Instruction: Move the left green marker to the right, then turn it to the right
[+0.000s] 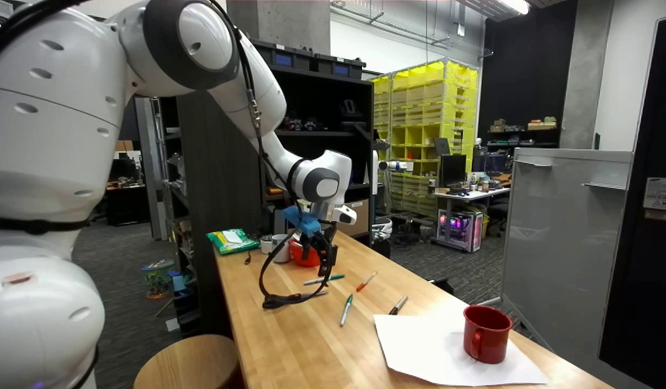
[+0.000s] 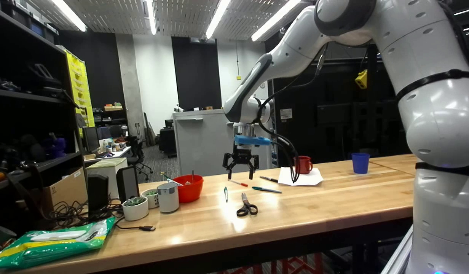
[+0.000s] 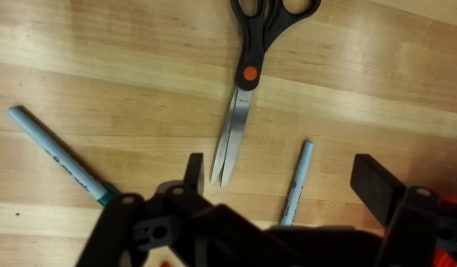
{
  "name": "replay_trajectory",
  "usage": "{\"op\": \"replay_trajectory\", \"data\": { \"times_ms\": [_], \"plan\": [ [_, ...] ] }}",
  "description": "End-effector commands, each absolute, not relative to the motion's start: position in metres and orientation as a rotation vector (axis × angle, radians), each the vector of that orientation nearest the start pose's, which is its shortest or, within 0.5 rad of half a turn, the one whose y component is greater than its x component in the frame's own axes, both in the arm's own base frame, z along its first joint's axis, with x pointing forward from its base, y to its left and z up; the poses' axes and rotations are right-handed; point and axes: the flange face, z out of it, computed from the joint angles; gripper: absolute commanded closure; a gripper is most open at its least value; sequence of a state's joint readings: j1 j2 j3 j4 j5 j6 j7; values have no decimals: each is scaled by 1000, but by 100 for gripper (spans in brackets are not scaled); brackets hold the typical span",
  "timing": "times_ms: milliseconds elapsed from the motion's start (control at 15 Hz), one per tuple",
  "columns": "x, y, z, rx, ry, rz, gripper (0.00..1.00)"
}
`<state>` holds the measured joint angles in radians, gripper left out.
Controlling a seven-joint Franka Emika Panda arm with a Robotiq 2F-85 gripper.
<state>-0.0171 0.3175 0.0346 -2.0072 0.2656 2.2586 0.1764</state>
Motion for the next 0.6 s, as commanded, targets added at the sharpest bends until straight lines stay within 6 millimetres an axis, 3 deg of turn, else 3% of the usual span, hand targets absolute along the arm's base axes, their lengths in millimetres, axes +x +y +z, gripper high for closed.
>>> {"op": "replay_trajectory", "data": {
  "times_ms": [0,533],
  "plan": [
    [617,17,283,-2867,463,181,0],
    [646,17,264,-2871,442,281,0]
  ]
}}
